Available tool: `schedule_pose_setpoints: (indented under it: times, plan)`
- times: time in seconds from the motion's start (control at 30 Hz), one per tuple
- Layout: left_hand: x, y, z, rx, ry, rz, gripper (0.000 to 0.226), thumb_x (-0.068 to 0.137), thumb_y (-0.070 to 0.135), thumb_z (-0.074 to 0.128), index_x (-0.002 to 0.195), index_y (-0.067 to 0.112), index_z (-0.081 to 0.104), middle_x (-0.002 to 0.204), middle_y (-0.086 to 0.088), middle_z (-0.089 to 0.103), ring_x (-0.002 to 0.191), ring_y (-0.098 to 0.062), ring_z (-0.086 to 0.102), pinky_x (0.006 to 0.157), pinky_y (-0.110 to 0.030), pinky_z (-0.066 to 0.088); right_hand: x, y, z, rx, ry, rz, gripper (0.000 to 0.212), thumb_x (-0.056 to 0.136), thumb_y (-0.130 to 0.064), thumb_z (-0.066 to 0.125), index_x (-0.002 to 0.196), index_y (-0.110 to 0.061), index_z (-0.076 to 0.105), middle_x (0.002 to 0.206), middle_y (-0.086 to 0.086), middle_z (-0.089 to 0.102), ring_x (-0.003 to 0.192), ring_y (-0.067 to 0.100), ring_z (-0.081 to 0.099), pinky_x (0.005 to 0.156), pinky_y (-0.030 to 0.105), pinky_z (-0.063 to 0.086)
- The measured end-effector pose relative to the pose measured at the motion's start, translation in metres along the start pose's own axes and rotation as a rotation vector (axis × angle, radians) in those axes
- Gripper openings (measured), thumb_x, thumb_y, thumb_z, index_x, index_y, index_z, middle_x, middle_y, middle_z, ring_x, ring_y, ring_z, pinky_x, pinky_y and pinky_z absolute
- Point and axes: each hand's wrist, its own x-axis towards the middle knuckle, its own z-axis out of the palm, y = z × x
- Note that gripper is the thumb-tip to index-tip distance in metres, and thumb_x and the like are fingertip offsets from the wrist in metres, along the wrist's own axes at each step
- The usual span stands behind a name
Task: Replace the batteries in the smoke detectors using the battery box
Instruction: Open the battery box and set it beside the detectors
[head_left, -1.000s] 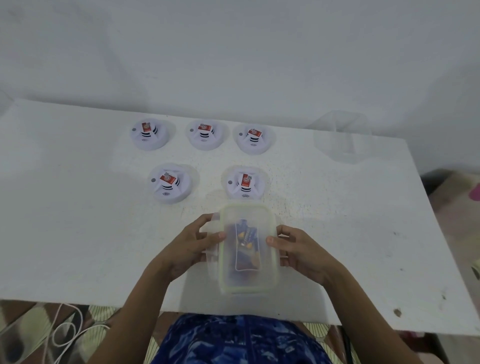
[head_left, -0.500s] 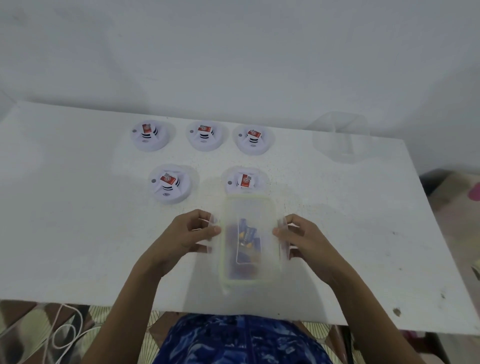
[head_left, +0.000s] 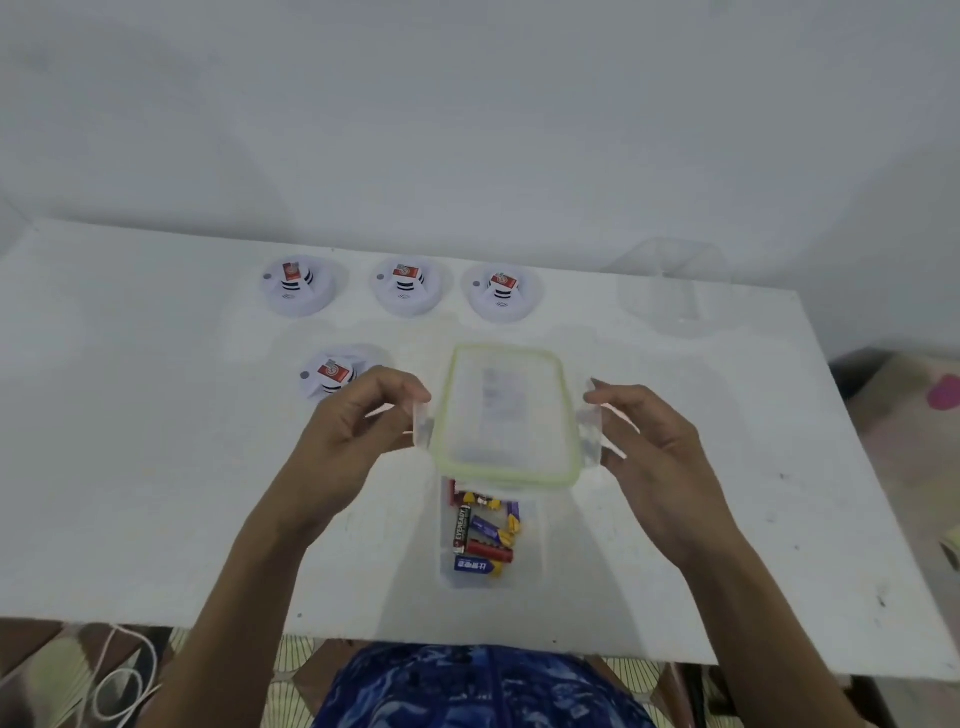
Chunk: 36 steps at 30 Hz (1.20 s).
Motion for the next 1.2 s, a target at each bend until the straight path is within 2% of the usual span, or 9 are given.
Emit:
schedule_pose_setpoints:
  times: [0.1,0.27,0.37,0.5,0.63,0.8,0.93,1.0,1.2]
  plan:
    - [-0.001,-0.005,0.005,0.039,-0.042,0.003,0.024,0.097,-0.002,0.040,0.093,0.011,0.060,0.105,-0.012,0.062,0.098,-0.023,0.064,0.076,-0.024,0.053,-0.004,0.005,0.008,0.099,-0.024,0.032,0.020,0.096,-0.003,0.047,0.106,-0.004,0.064,0.110,0.014,0.065,0.095,0.032,0.063,0.077,0.042,0.049]
    - [-0.002,-0.016,0.009,0.087,-0.022,-0.037,0.022,0.097,-0.002,0.041,0.090,0.004,0.060,0.103,-0.008,0.066,0.097,-0.019,0.066,0.077,-0.023,0.054,-0.005,0.011,0.014,0.138,0.038,0.135,0.021,0.094,-0.015,0.053,0.115,-0.014,0.059,0.113,0.003,0.066,0.091,0.037,0.067,0.073,0.045,0.055]
    - [-0.004,-0.021,0.007,0.151,-0.062,-0.077,0.024,0.098,0.001,0.041,0.087,0.009,0.061,0.102,-0.003,0.069,0.096,-0.018,0.066,0.082,-0.029,0.056,-0.003,0.018,0.014,0.075,0.096,0.194,0.046,0.090,-0.007,0.061,0.128,-0.026,0.047,0.115,0.000,0.067,0.090,0.036,0.068,0.073,0.042,0.056]
    - [-0.006,-0.025,0.006,0.196,-0.075,-0.131,0.028,0.098,0.001,0.040,0.086,0.011,0.063,0.098,-0.001,0.071,0.097,-0.016,0.066,0.089,-0.037,0.054,-0.004,0.021,0.009,-0.007,0.091,0.307,0.033,0.089,-0.003,0.060,0.121,-0.008,0.057,0.098,0.012,0.073,0.093,0.034,0.069,0.082,0.038,0.056]
    - [-0.009,-0.025,0.005,0.203,-0.112,-0.155,0.029,0.097,-0.003,0.038,0.088,0.008,0.063,0.098,0.002,0.072,0.099,-0.016,0.066,0.090,-0.039,0.052,-0.006,0.020,0.008,-0.098,0.026,0.364,0.031,0.088,0.000,0.059,0.115,-0.015,0.057,0.089,0.017,0.073,0.075,0.031,0.069,0.063,0.039,0.056]
    - [-0.010,-0.042,0.007,0.310,-0.016,-0.289,0.005,0.095,0.012,0.048,0.094,0.017,0.049,0.096,0.003,0.071,0.088,-0.013,0.068,0.083,-0.045,0.055,-0.006,0.022,0.002,-0.154,0.023,0.316,0.032,0.091,0.003,0.052,0.116,-0.018,0.053,0.087,0.015,0.072,0.070,0.028,0.067,0.060,0.042,0.057]
    - [-0.012,-0.052,0.013,0.490,-0.126,-0.527,0.030,0.085,0.041,0.064,0.104,0.026,0.048,0.098,0.004,0.064,0.082,-0.013,0.068,0.066,-0.035,0.060,-0.005,0.025,-0.007,-0.187,0.018,0.317,0.033,0.091,0.004,0.050,0.115,-0.019,0.053,0.085,0.014,0.073,0.069,0.026,0.066,0.063,0.043,0.058]
    - [-0.013,-0.053,0.023,0.465,-0.191,-0.576,0.037,0.082,0.038,0.068,0.108,0.023,0.047,0.097,0.001,0.064,0.079,-0.014,0.069,0.059,-0.029,0.059,-0.005,0.025,-0.012,-0.196,0.014,0.322,0.034,0.090,0.005,0.050,0.115,-0.018,0.054,0.085,0.013,0.072,0.068,0.025,0.066,0.062,0.042,0.058]
    - [-0.008,-0.059,0.050,0.511,-0.098,-0.485,0.029,0.085,0.025,0.065,0.107,0.021,0.048,0.092,-0.002,0.062,0.073,-0.016,0.068,0.052,-0.022,0.056,-0.007,0.023,-0.039,-0.207,0.028,0.325,0.033,0.091,0.004,0.049,0.115,-0.017,0.054,0.085,0.013,0.072,0.067,0.024,0.064,0.060,0.035,0.055]
